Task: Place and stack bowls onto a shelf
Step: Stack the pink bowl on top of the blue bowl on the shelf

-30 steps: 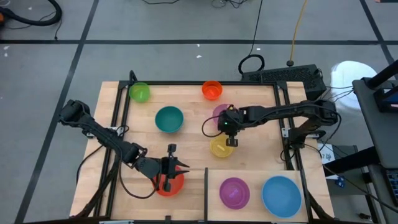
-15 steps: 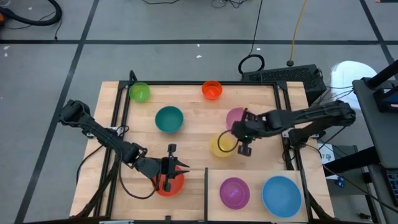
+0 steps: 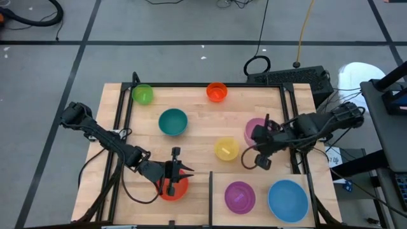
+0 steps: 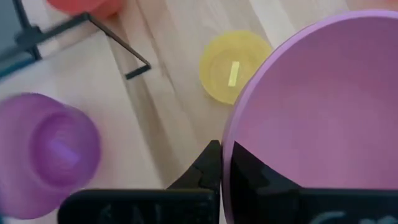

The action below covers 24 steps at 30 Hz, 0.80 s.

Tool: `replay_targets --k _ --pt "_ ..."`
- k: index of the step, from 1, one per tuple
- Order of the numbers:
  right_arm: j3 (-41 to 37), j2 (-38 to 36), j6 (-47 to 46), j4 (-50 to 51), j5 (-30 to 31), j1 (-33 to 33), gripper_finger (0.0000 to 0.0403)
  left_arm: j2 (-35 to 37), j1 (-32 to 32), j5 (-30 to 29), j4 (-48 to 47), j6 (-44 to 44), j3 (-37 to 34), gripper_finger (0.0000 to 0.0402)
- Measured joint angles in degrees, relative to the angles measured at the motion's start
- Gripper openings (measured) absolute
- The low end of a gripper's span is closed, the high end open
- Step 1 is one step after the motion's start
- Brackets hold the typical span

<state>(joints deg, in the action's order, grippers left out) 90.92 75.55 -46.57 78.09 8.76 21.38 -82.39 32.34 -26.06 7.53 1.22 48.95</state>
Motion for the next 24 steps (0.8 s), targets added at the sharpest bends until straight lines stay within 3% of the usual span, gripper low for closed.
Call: replay_targets --k 9,18,24 --pt "11.77 4.16 -10.56 6.12 -3.27 6.01 0.0002 0.0 0.0 -0.01 0.03 0.36 0.02 0.0076" --pt "31.27 13.5 -16.84 11.77 -4.12 13.6 0.0002 0.0 0.0 -0.01 0.02 0.28 0.02 0.0076" --pt "37.21 17.23 -22.38 11.82 -4.42 18.75 0.0002 -0.02 0.0 0.0 0.02 0.19 0.02 0.0076"
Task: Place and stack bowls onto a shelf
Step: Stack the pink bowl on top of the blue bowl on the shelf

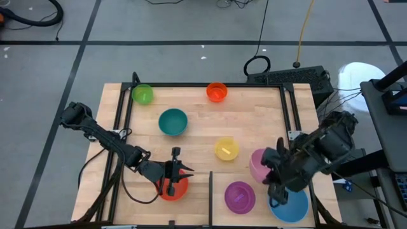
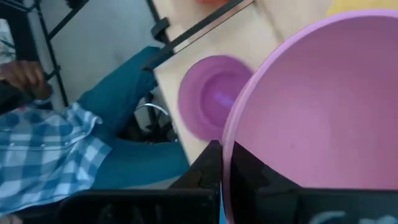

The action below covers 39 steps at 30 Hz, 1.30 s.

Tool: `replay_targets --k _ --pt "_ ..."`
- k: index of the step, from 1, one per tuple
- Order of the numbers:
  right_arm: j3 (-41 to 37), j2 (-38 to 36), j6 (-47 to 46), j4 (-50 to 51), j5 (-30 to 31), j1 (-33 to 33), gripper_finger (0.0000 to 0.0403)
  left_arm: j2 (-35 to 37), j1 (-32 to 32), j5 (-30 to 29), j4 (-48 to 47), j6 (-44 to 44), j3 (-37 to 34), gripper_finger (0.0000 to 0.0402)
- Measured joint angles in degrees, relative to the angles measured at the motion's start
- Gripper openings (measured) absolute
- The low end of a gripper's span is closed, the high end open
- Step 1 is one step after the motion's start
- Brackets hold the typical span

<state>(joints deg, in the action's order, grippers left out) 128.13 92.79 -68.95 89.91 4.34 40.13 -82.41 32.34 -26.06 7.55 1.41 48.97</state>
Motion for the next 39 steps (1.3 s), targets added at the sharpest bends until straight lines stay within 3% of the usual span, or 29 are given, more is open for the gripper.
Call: replay_targets --k 7,20,39 --pt "0.58 1.34 -9.88 0.14 -4.81 5.92 0.0002 0.0 0.0 0.0 0.0 0.24 0.0 0.0076" --pt "0.6 3.24 -23.36 -0.69 -4.35 14.32 0.0002 0.0 -0.11 -0.01 0.0 0.2 0.0 0.0076" --pt "0.4 8.29 -21.97 0.06 -3.33 15.11 0.0002 0.0 -0.92 -0.02 0.0 -0.02 0.02 0.0076"
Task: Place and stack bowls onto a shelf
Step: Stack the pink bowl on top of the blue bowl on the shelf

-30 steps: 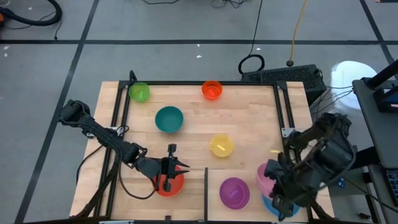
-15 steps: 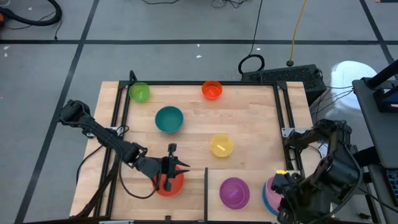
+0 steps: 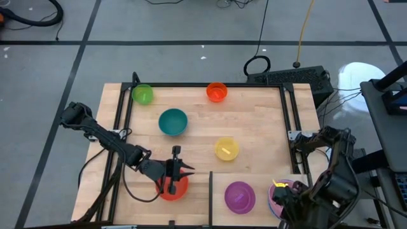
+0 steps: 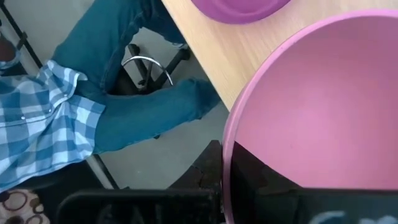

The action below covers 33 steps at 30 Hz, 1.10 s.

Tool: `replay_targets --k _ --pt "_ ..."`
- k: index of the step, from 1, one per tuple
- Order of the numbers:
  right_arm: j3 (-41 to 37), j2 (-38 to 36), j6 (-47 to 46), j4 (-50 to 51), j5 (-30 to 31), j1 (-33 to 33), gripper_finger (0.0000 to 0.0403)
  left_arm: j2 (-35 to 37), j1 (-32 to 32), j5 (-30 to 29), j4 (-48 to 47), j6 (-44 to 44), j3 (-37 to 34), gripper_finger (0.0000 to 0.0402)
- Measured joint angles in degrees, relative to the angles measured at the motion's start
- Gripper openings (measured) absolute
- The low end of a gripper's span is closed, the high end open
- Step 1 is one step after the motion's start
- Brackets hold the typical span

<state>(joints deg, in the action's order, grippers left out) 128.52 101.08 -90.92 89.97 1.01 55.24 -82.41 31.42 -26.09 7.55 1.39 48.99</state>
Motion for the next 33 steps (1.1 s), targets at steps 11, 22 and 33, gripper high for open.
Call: replay_targets --k 11,22,33 --pt "-2.73 0.04 0.64 0.04 0.26 0.4 0.0012 0.0 0.0 0.02 0.0 -0.02 0.0 0.0076" --pt "-5.22 -0.01 0.66 -0.24 -3.22 1.22 0.0051 -0.01 0.0 0.02 0.0 0.25 0.0 0.0076" --pt "-5.24 -0.42 0.03 -3.07 -0.5 2.27 0.0083 -0.02 0.0 0.13 0.0 0.7 0.0 0.0076"
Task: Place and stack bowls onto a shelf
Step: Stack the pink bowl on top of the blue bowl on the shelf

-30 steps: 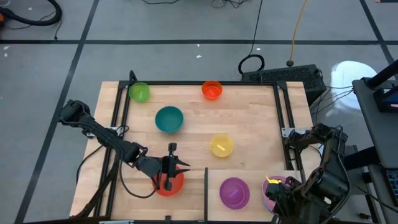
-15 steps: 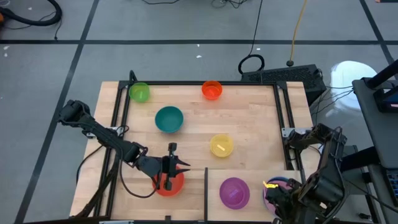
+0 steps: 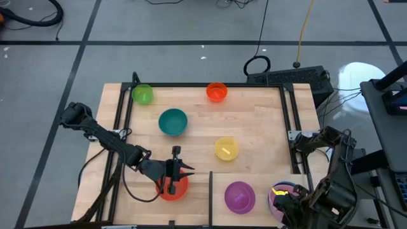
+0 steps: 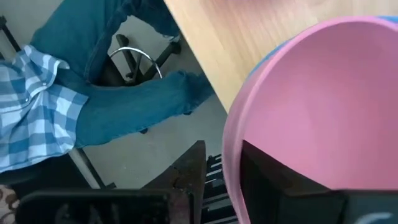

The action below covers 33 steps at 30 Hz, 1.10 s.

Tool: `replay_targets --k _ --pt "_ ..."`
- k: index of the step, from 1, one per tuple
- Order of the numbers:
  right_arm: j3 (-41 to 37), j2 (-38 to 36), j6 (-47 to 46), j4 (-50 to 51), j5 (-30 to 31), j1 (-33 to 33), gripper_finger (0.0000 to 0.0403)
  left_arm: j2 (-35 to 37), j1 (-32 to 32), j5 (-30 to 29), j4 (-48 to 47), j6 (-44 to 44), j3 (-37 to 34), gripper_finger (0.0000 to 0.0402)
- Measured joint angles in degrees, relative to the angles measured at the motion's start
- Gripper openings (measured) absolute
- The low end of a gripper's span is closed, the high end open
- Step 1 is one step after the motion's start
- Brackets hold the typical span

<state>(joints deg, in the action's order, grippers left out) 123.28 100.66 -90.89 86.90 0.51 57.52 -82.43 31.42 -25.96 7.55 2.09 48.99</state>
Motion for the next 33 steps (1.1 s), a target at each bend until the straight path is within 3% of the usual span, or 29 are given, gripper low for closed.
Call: replay_targets --k 13,19,23,29,33 --pt "-1.06 -0.22 -0.52 0.33 11.57 5.25 0.003 0.0 0.2 0.37 -0.02 0.08 0.0 0.0076" --pt "-5.57 -0.1 -0.14 -2.12 11.24 5.38 0.0009 0.0 0.2 0.37 -0.02 0.11 0.0 0.0076" --pt "-7.6 -0.13 0.04 -5.53 11.59 5.35 0.0014 0.0 0.15 0.37 -0.02 0.11 0.0 0.0076" --pt "-8.39 -0.07 -0.97 -5.86 12.12 5.36 0.0053 0.0 0.17 0.37 -0.01 -0.02 0.0 0.0076" --pt "-8.39 -1.23 0.98 -5.95 17.38 6.9 0.0068 0.0 0.15 0.37 0.0 0.0 0.0 0.0076"
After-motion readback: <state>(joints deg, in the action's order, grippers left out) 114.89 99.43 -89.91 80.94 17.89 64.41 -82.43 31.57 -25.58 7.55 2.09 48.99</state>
